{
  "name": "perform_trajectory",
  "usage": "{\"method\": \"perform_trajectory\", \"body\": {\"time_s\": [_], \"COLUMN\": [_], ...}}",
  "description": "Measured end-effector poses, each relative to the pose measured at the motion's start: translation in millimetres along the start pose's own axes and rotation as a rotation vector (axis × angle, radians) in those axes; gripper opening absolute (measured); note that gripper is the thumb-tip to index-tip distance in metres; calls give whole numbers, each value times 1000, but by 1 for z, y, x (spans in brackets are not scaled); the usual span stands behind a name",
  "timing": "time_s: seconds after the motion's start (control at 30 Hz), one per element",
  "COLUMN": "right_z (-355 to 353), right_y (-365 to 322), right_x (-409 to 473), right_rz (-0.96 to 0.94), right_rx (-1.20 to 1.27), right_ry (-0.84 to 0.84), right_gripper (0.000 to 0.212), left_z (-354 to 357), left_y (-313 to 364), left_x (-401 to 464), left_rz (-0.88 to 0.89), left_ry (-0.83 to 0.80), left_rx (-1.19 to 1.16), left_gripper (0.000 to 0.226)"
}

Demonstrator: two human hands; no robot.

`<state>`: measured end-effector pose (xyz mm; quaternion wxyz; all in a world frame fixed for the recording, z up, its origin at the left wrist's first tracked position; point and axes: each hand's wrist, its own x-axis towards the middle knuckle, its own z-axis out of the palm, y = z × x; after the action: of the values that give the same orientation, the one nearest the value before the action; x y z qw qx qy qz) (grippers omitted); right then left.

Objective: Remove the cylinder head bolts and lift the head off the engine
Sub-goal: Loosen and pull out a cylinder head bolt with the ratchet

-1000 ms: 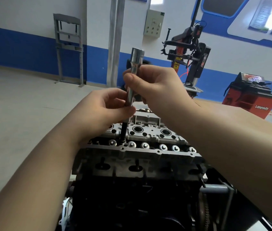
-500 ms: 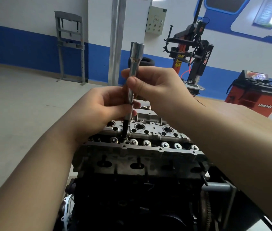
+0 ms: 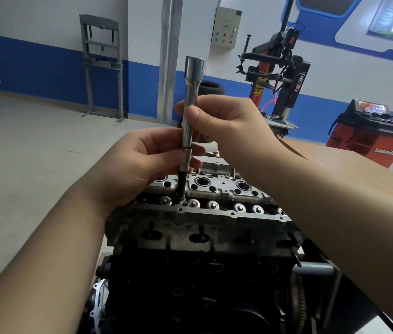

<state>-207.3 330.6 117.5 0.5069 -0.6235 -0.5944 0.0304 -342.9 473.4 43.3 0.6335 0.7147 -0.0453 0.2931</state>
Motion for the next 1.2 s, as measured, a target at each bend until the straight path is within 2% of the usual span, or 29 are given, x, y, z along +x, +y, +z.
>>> {"method": "perform_trajectory", "body": {"time_s": [0.1,0.2,0.37,0.47,0.6,0.67,0.73,0.8,0.9,1.03,1.1,1.2], "right_z": [4,6,1,-1,0,-2,-5,-8,-8,-3,-3,-6], "right_y": [-1,-2,0,-2,0,0,-1,-1,-5,-7,-7,-7], "right_x": [3,5,4,4,8,11,11,11,9,9,9,9], "right_rz": [33,-5,-26,22,-19,-52,-78,-63,-40,-48,-79,-102], "right_rx": [17,-90,-78,23,-73,-98,-51,24,30,-97,-117,-105], "right_ry": [71,145,55,19,88,72,27,26,35,84,83,56], "right_gripper": [21,27,19,21,29,24,9,11,11,30,28,13], "left_z": [2,5,5,6,11,12,10,9,10,14,15,13], "left_y": [3,6,7,11,14,14,13,12,13,16,16,13], "left_x": [2,3,-1,-1,3,3,1,0,2,6,6,3], "left_rz": [20,17,-8,-16,-39,-41,-54,-74,-80,-117,-118,-104], "left_ry": [111,193,4,76,219,176,75,31,91,192,167,35], "left_rx": [184,356,162,238,470,427,294,263,355,564,507,298], "left_gripper": [42,45,37,39,47,42,37,35,35,56,50,38]}}
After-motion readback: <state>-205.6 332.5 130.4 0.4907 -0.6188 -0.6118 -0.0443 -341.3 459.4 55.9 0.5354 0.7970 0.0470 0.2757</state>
